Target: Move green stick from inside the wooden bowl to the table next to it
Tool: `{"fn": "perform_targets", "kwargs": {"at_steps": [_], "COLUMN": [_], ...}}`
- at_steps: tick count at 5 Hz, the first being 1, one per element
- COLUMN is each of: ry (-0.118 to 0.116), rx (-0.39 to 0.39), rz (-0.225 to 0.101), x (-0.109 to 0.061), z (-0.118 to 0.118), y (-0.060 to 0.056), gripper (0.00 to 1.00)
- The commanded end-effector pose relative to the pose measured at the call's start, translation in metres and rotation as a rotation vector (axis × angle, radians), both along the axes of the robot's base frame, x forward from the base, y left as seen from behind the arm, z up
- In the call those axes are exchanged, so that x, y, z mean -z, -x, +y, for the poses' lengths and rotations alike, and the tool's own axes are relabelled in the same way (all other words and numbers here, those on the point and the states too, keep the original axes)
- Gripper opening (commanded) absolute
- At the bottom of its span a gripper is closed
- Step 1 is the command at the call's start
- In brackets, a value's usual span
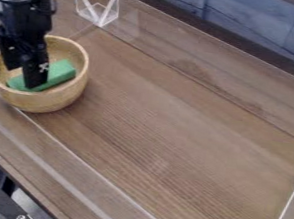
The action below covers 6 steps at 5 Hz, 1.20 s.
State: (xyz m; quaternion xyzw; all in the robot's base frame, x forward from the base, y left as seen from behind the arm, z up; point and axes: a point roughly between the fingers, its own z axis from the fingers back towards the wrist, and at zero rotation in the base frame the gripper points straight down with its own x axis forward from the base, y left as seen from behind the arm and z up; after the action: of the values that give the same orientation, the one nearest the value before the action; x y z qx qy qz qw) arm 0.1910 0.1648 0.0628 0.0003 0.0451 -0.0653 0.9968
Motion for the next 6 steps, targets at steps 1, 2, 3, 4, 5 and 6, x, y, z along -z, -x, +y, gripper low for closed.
{"fn": "perform_targets", "kwargs": {"at_steps": [1, 2, 3, 4, 5, 6], "ry": [-0.03, -0.03, -0.024, -0.02, -0.017, -0.015], "rx": [-0.023, -0.026, -0.017, -0.067, -0.102, -0.135], "rz": [-0.036, -0.041, -0.044, -0.048, -0.048, -0.048], "x": [-0.004, 0.0, 0.004, 0.003, 0.004, 0.017], "z": [0.006, 0.017, 0.029, 0.038, 0.045, 0.044], "y": [-0.017, -0.021, -0.023, -0.031, -0.037, -0.037], "gripper": [1.0, 1.0, 1.0, 1.0, 1.0, 1.0]}}
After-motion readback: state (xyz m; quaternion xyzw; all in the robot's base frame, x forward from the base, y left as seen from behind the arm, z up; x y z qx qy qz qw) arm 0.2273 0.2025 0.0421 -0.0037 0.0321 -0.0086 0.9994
